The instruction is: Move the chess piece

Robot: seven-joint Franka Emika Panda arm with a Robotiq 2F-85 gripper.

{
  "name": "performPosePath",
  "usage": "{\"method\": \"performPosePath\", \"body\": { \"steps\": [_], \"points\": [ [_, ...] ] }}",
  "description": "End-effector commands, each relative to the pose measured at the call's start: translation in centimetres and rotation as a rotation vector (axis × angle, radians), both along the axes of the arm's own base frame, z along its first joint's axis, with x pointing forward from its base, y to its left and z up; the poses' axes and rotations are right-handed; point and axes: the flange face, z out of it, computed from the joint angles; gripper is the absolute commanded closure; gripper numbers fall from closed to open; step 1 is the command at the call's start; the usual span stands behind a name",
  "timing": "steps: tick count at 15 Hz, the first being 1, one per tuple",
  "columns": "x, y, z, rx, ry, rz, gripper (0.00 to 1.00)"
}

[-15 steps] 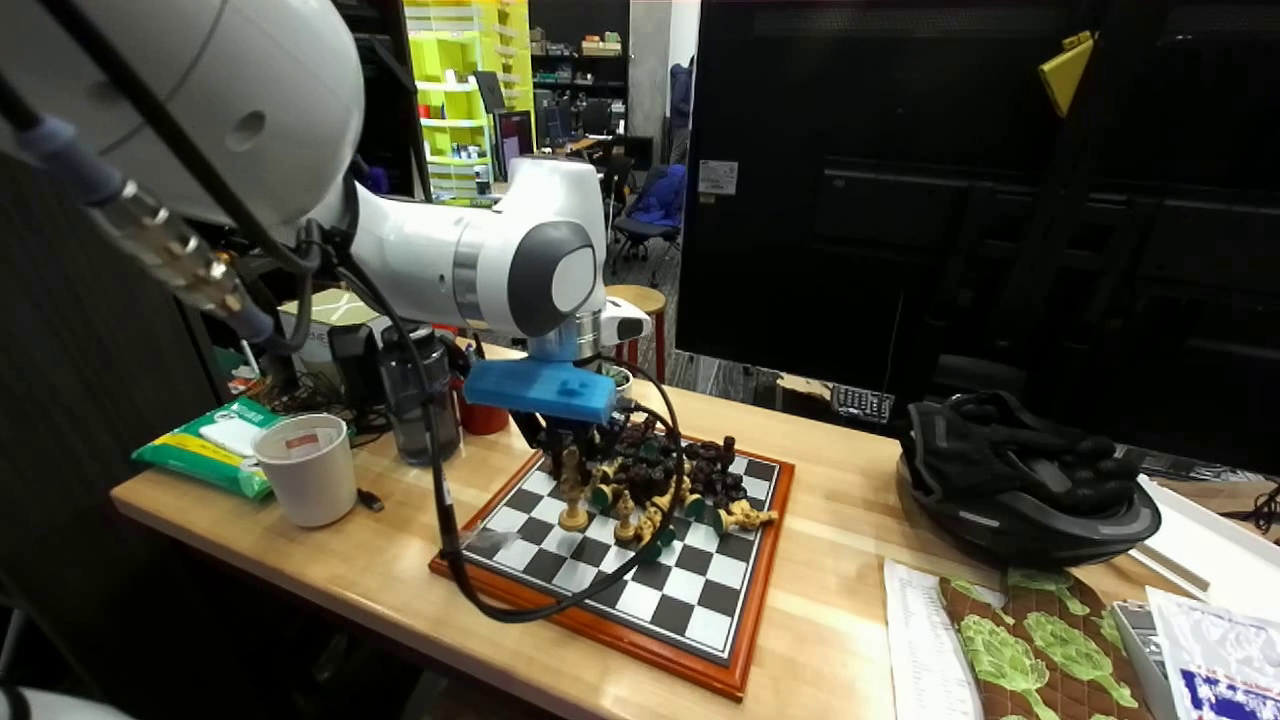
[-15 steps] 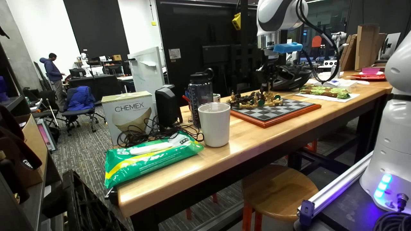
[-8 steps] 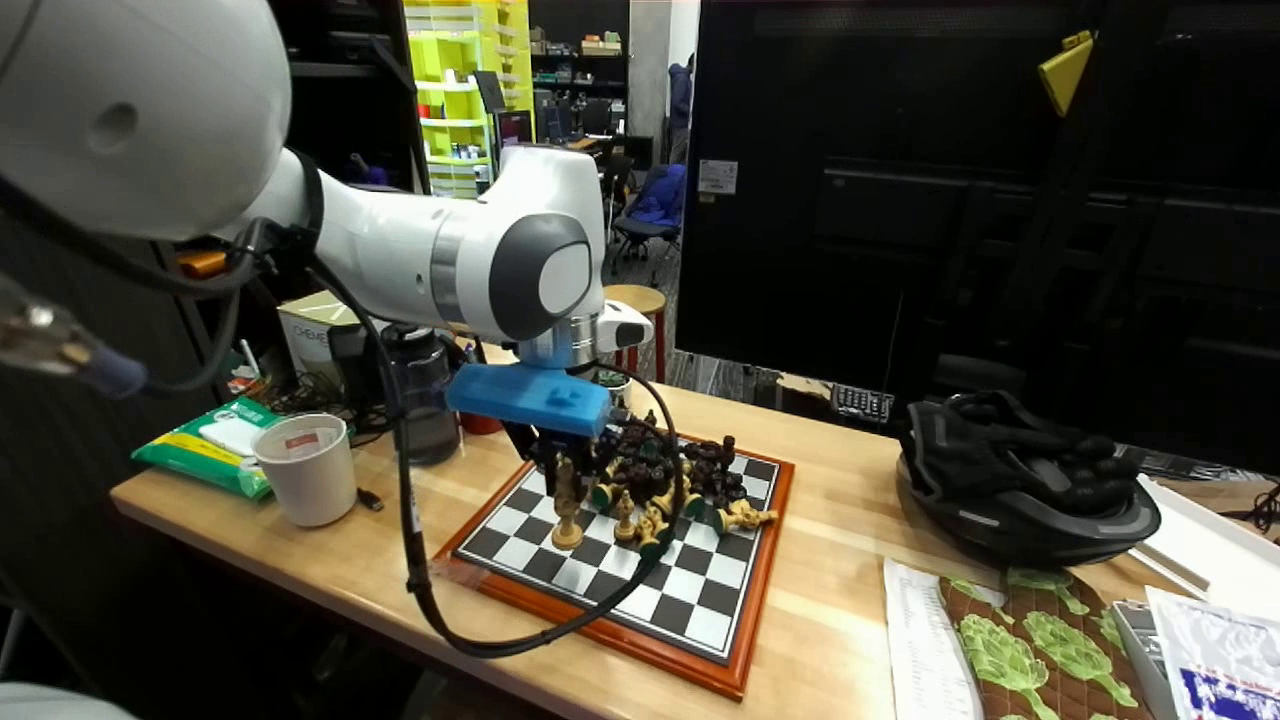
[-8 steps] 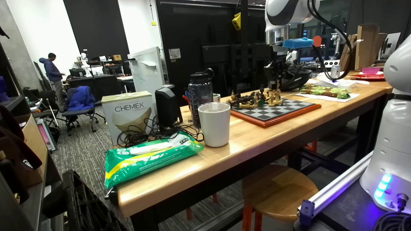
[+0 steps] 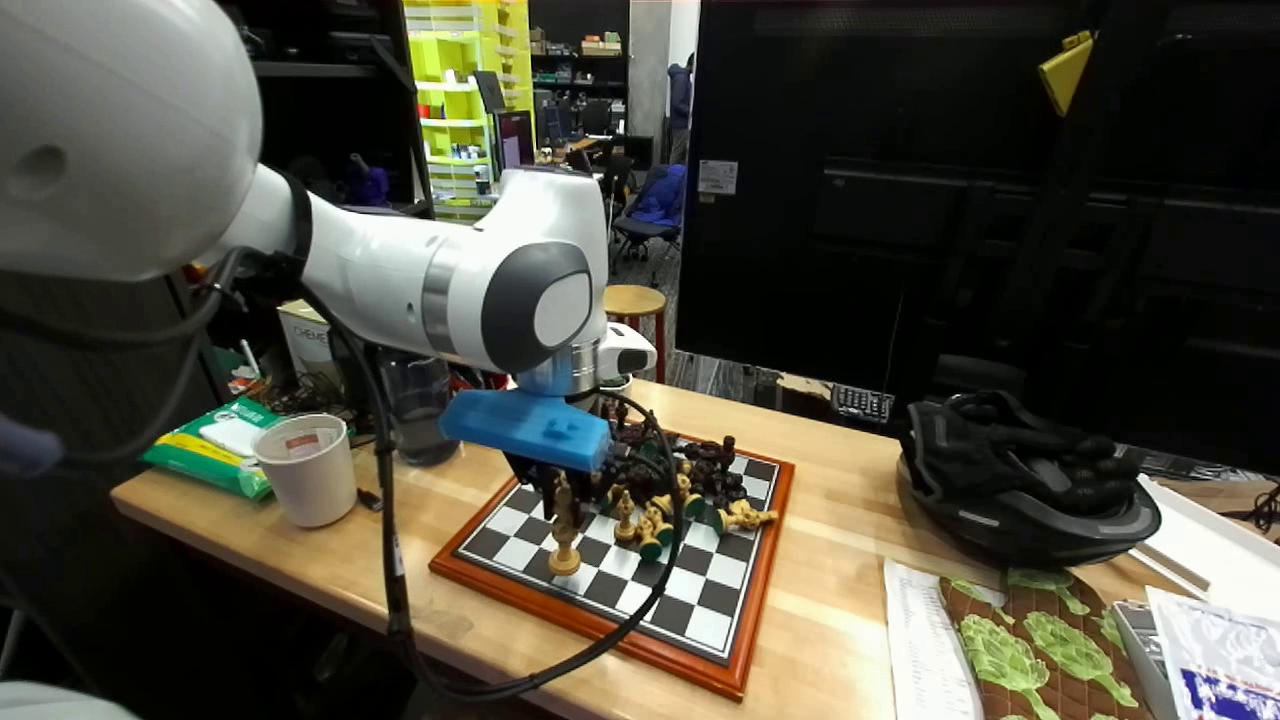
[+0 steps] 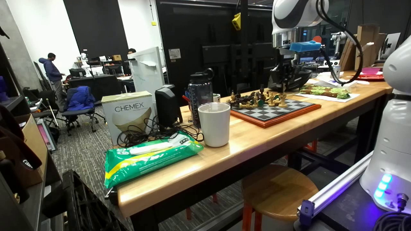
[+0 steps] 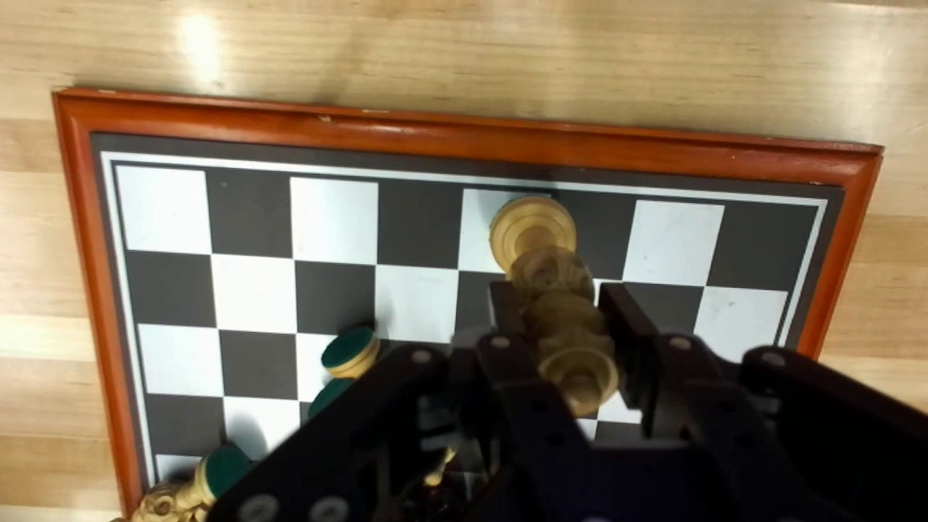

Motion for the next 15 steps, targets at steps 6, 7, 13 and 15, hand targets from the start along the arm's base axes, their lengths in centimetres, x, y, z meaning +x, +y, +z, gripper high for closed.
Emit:
{"method": "performPosePath", "body": {
  "steps": [6,7,13,15],
  "points": [
    [-0.7,-0.7,-0.5,0.005,-0.058,0.028,0.92],
    [-0.8,-0.8,-0.6,0.008,-0.057,0.027,0.92],
    [-1.0,-1.5,-1.3,0.016,-0.053,0.036,0.92],
    [-1.1,-1.6,-1.6,0.020,-0.053,0.041,0.92]
  ]
}}
